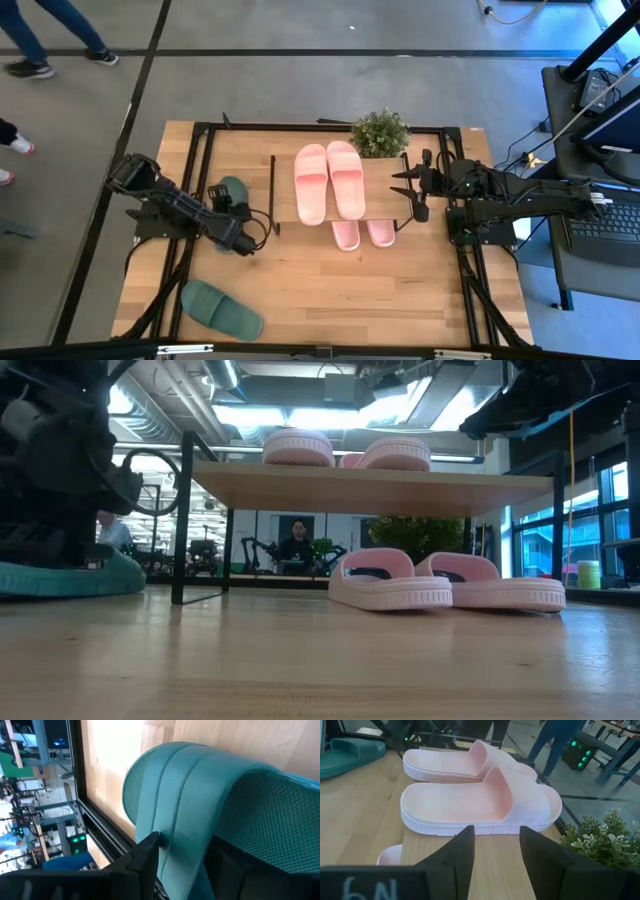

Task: Pick and place slides into the shelf
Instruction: Put the green slide under the shelf

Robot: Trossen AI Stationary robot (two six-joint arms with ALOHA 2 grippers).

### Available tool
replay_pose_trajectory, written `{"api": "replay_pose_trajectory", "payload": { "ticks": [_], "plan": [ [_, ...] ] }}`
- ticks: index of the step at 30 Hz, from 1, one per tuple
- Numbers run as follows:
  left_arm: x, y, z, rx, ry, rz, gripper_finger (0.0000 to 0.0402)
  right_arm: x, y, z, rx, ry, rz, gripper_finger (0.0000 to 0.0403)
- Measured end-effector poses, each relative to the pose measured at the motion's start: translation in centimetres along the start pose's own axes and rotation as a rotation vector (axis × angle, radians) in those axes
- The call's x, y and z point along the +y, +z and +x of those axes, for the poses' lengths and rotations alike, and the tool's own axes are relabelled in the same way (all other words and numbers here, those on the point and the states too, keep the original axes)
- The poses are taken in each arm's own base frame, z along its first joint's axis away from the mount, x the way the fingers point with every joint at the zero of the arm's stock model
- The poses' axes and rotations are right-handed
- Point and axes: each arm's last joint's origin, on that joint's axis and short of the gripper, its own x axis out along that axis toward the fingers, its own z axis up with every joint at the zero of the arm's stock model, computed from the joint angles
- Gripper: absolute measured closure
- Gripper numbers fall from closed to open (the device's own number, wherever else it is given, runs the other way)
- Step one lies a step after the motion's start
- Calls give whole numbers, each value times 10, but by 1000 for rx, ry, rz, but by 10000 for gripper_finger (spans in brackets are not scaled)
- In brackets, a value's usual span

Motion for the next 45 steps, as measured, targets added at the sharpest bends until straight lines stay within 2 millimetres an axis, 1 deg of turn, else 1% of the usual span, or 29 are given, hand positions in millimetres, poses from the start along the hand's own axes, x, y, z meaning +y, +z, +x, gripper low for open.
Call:
{"api": "replay_pose_trajectory", "payload": {
  "ticks": [2,4,6,9,10,11,15,22,30,34,36,40,45],
  "plan": [
    [1,1,0,6,-3,-5,273,0,0,0,0,0,0,246],
    [1,2,0,8,-4,-9,291,0,0,0,0,0,0,246],
    [2,2,0,10,-3,-9,318,0,0,0,0,0,0,246],
    [2,2,0,18,-6,-6,372,0,0,0,0,0,0,246],
    [2,1,0,26,-10,-5,386,0,0,0,1,0,1,246],
    [2,0,0,37,-8,-9,391,0,0,0,1,0,3,246],
    [10,-1,-7,110,16,-61,395,0,0,0,1,0,3,246],
    [33,12,-41,147,83,-114,397,0,0,0,2,0,4,246],
    [51,27,-68,-22,25,-222,399,0,0,0,5,1,6,246],
    [63,32,-79,-60,-19,-257,399,0,-2,0,23,4,5,246],
    [73,33,-86,-80,-45,-279,399,1,-3,0,34,5,15,246],
    [87,36,-98,-102,-117,-335,399,1,-6,0,64,9,37,246],
    [105,34,-112,-157,-180,-374,399,2,-9,0,95,14,44,246]
  ]
}}
